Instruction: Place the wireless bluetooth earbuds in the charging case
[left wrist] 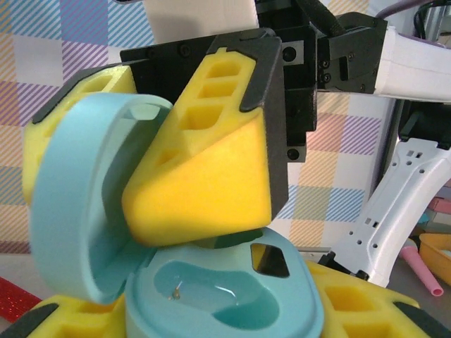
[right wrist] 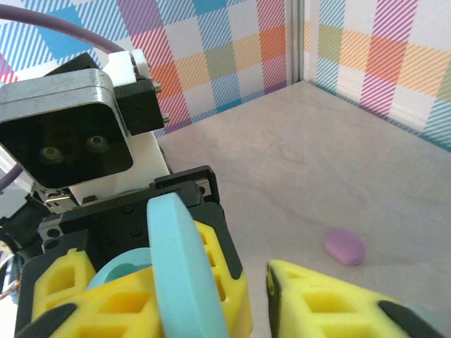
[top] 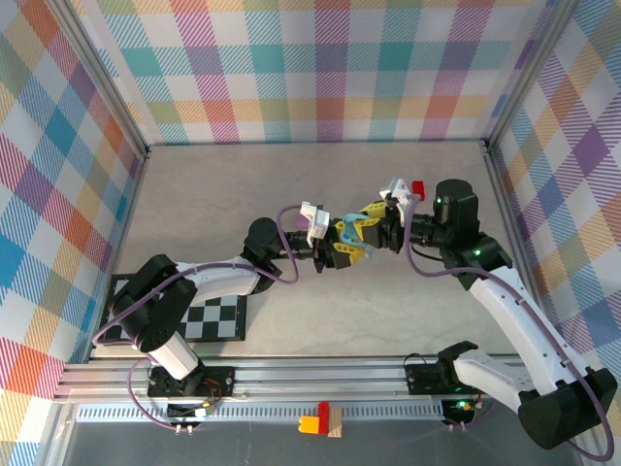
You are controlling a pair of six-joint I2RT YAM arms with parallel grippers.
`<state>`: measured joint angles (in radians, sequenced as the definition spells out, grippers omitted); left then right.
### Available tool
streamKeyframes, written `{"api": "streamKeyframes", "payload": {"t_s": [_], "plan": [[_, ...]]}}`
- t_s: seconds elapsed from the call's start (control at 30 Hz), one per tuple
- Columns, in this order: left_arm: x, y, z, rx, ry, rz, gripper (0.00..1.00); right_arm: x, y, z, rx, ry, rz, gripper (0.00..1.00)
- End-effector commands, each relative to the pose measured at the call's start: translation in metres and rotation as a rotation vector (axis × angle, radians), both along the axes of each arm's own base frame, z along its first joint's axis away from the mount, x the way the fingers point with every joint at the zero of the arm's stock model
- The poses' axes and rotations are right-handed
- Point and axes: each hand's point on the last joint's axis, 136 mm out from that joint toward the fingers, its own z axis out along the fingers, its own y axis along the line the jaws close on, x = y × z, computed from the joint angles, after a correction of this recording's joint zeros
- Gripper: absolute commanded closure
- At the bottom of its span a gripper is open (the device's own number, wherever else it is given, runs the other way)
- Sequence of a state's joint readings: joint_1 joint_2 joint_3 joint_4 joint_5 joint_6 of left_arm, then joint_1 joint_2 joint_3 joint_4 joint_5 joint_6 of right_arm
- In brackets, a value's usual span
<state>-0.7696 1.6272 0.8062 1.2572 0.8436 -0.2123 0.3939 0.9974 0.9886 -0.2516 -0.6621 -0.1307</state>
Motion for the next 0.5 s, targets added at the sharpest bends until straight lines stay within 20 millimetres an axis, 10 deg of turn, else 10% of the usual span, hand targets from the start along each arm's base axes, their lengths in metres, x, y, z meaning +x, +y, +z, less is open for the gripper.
{"api": "streamKeyframes", "payload": {"t_s": [0.0, 0.47], "plan": [[-0.001, 0.006, 0.01, -0.038, -0.047, 0.016, 0.6, -0.003, 0.001, 0.013, 0.032, -0.02, 0.009, 0.62], [0.014, 0.015, -0.002, -0.025, -0.048, 0.089, 0.6, -0.008, -0.01, 0.049, 0.153, -0.036, -0.055, 0.23]]}}
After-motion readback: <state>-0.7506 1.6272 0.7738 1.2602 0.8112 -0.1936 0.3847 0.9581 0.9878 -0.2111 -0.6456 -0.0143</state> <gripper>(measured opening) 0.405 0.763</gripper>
